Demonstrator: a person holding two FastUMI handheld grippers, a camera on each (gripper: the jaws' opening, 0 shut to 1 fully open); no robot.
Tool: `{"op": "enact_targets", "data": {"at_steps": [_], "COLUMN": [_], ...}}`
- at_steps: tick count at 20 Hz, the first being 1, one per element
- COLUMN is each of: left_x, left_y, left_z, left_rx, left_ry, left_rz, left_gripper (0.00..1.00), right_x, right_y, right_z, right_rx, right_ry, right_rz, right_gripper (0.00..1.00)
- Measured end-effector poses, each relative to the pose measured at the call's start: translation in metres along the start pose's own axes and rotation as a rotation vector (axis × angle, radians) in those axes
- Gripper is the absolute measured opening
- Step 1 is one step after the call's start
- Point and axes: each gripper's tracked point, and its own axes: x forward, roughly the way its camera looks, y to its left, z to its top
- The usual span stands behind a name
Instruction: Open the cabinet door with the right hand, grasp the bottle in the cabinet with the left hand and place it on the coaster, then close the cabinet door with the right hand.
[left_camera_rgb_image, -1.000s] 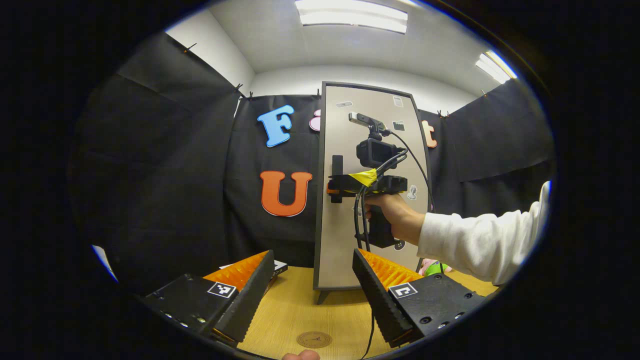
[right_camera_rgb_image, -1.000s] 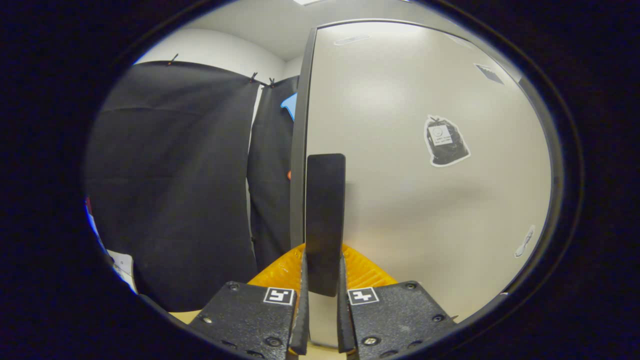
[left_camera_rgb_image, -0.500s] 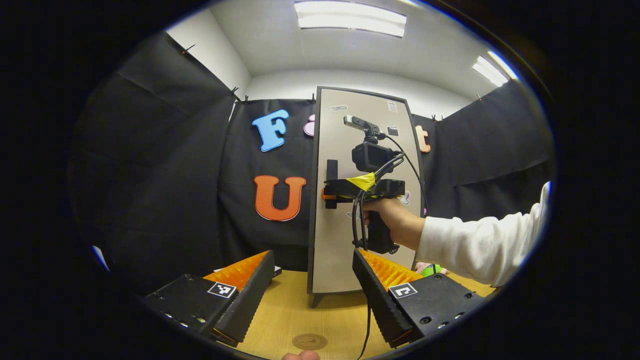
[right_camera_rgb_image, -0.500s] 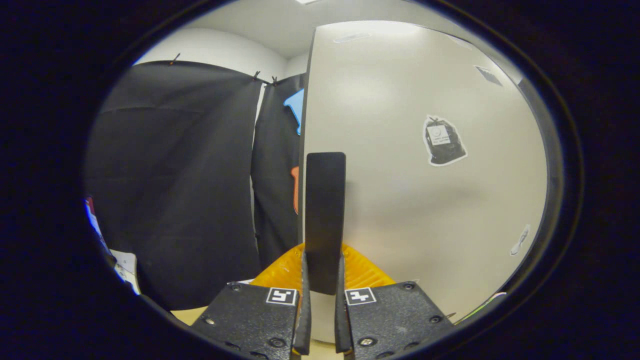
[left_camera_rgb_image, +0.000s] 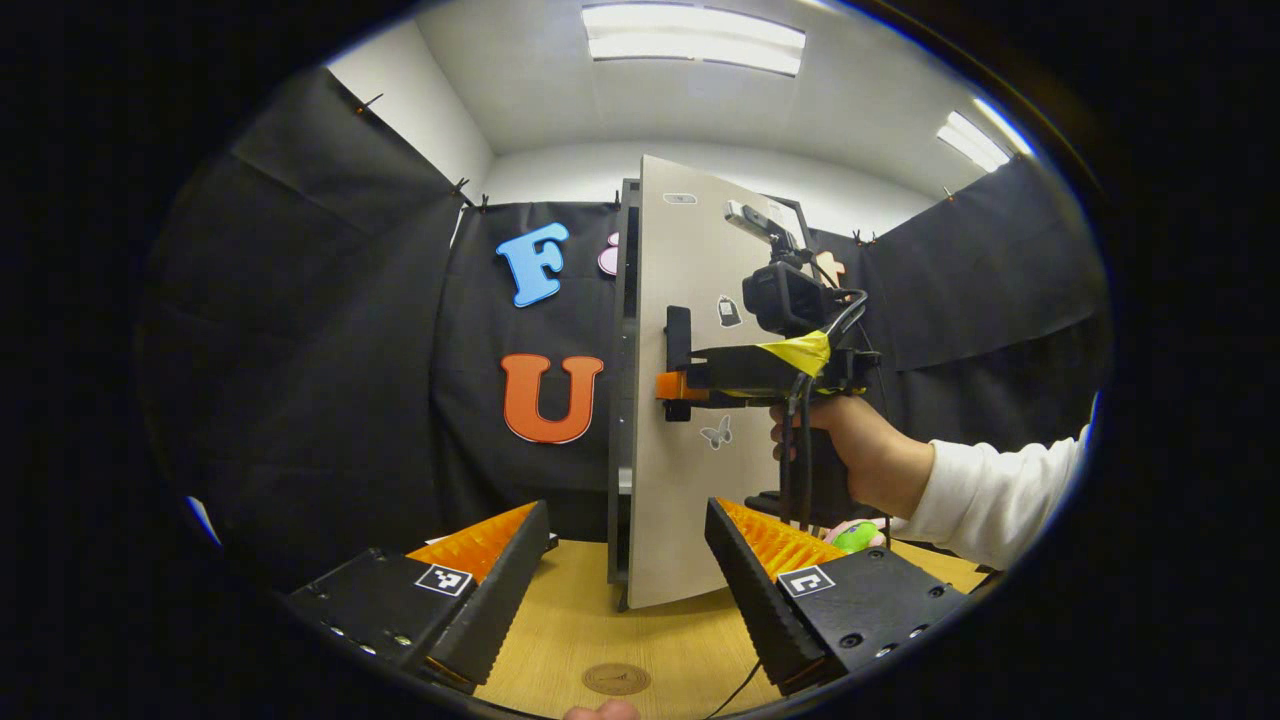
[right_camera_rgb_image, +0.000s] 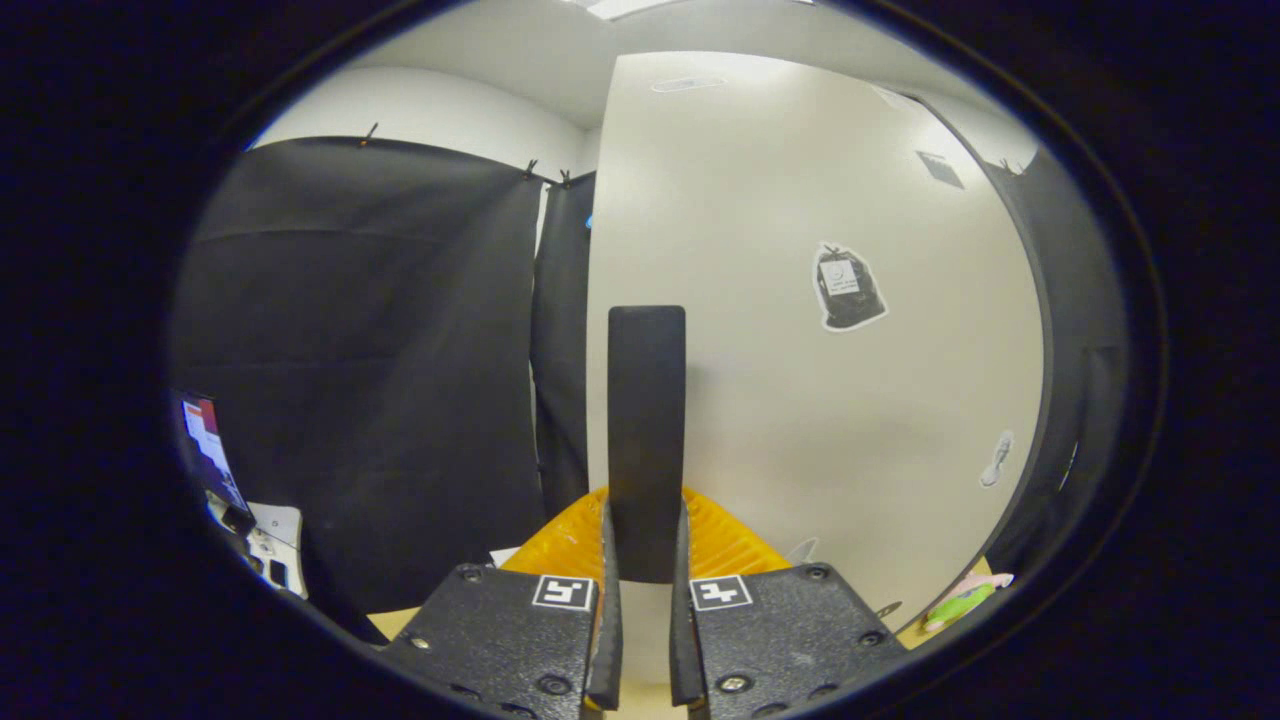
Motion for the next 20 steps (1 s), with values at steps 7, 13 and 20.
{"op": "enact_targets", "data": {"at_steps": [7,13,20], "left_x": [-0.004,0.001,0.006], "left_y": [-0.005,-0.025,-0.037], "left_z": [-0.006,-0.010,-0.015], "left_rx": [0.033,0.032,0.023], "left_ry": [0.015,0.022,0.030], "left_rz": [-0.003,-0.036,-0.038], "left_gripper": [0.95,0.95,0.95], "right_x": [-0.034,-0.066,-0.087], "right_y": [-0.002,-0.012,-0.032], "right_z": [0.001,0.001,0.000], "right_rx": [-0.003,-0.006,0.003], "right_ry": [0.001,0.005,0.004], "right_rz": [0.022,0.027,-0.040], "right_gripper": [0.22,0.22,0.22]}}
